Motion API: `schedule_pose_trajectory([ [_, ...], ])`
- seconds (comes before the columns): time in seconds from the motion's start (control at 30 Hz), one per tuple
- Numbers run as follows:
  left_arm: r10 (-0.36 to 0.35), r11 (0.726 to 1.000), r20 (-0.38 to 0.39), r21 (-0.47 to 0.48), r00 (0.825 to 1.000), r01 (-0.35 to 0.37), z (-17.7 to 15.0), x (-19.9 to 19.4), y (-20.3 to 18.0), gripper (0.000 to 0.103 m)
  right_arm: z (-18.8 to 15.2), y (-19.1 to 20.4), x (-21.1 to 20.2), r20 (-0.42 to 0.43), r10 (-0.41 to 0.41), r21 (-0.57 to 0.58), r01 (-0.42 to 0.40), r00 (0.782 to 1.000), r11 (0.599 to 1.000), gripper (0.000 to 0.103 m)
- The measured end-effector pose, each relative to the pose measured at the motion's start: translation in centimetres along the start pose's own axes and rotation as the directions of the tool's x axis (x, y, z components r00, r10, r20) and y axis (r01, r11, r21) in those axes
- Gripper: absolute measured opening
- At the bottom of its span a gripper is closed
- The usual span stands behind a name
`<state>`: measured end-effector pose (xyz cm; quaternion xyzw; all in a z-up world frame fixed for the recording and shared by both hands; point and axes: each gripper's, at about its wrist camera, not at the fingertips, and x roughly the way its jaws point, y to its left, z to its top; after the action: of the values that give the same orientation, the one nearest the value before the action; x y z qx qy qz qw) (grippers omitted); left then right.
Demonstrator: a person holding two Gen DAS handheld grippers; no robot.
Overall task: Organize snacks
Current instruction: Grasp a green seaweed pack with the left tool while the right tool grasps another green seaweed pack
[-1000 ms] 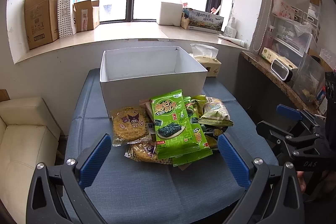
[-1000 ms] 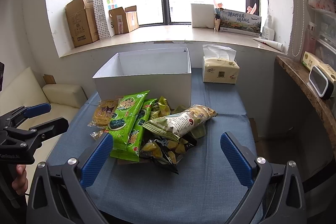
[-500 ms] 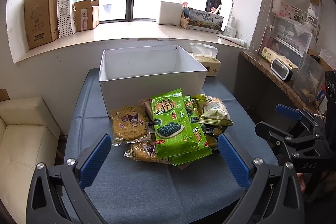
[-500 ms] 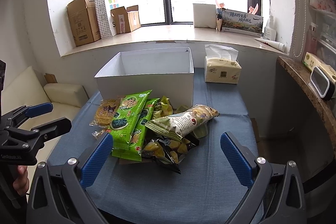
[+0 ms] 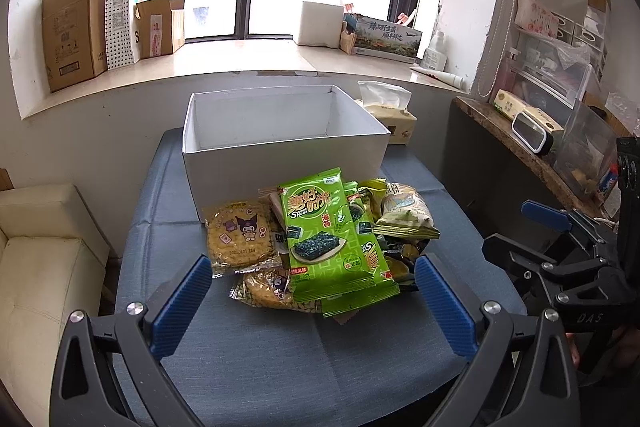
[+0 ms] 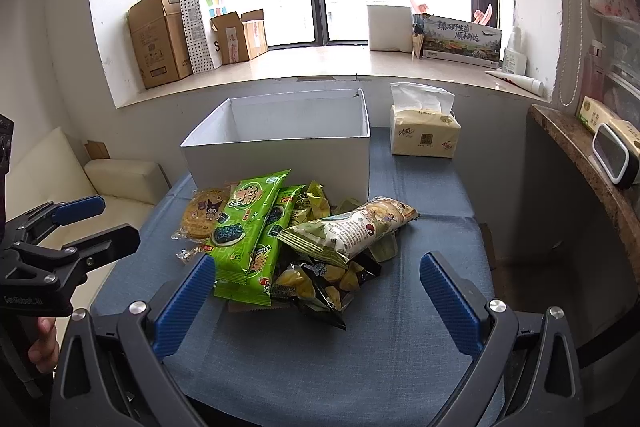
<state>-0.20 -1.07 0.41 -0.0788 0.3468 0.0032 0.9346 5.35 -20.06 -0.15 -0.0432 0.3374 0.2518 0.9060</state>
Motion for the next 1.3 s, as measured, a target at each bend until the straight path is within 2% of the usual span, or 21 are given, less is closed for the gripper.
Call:
schedule_pose_trajectory([
  [0.13,-0.025,0.999,-0.035,-0.030,0.999,0.024,0.2,1.5,0.3,0.103,-0.1,-0.1,0.0,0.000,-0.002,0.004,0.002,1.000,1.000,0.103],
  [0.2,-0.061,0.997,-0.064,-0.054,0.996,0.058,0.3,2.7,0.6,0.103,-0.2,-0.2,0.1,-0.003,-0.001,0.009,0.001,1.000,1.000,0.103],
  [0.4,-0.116,0.989,-0.160,-0.114,0.980,0.099,0.8,8.5,1.5,0.103,-0.4,-0.6,0.1,-0.005,-0.003,0.017,0.003,1.000,1.000,0.103],
  [0.57,-0.103,0.989,-0.214,-0.122,0.971,0.078,1.2,13.4,1.4,0.103,-0.6,-1.0,0.2,-0.012,-0.004,0.030,0.004,1.000,1.000,0.103],
  [0.73,-0.082,0.992,-0.252,-0.111,0.964,0.056,0.9,16.4,1.0,0.102,-0.7,-1.4,0.2,-0.016,-0.010,0.037,0.011,1.000,0.999,0.103],
  [0.77,-0.097,0.990,-0.247,-0.121,0.964,0.069,0.7,16.5,1.1,0.096,-0.8,-1.5,0.2,-0.016,-0.011,0.040,0.012,1.000,0.999,0.103],
  [0.8,-0.109,0.989,-0.244,-0.127,0.964,0.080,0.6,16.4,1.2,0.078,-0.8,-1.6,0.2,-0.016,-0.012,0.042,0.013,1.000,0.999,0.103],
  [0.83,-0.117,0.988,-0.245,-0.130,0.962,0.087,0.5,16.4,1.2,0.072,-0.8,-1.7,0.1,-0.016,-0.013,0.045,0.013,1.000,0.999,0.103],
  [1.1,-0.096,0.990,-0.207,-0.121,0.974,0.072,0.9,14.0,1.9,0.070,-1.0,-2.2,0.6,-0.028,-0.010,0.064,0.012,1.000,0.998,0.103],
  [1.3,-0.042,0.997,-0.097,-0.072,0.994,0.035,1.0,8.4,2.3,0.070,-1.0,-1.4,2.4,-0.063,-0.009,0.034,0.011,0.998,0.999,0.103],
])
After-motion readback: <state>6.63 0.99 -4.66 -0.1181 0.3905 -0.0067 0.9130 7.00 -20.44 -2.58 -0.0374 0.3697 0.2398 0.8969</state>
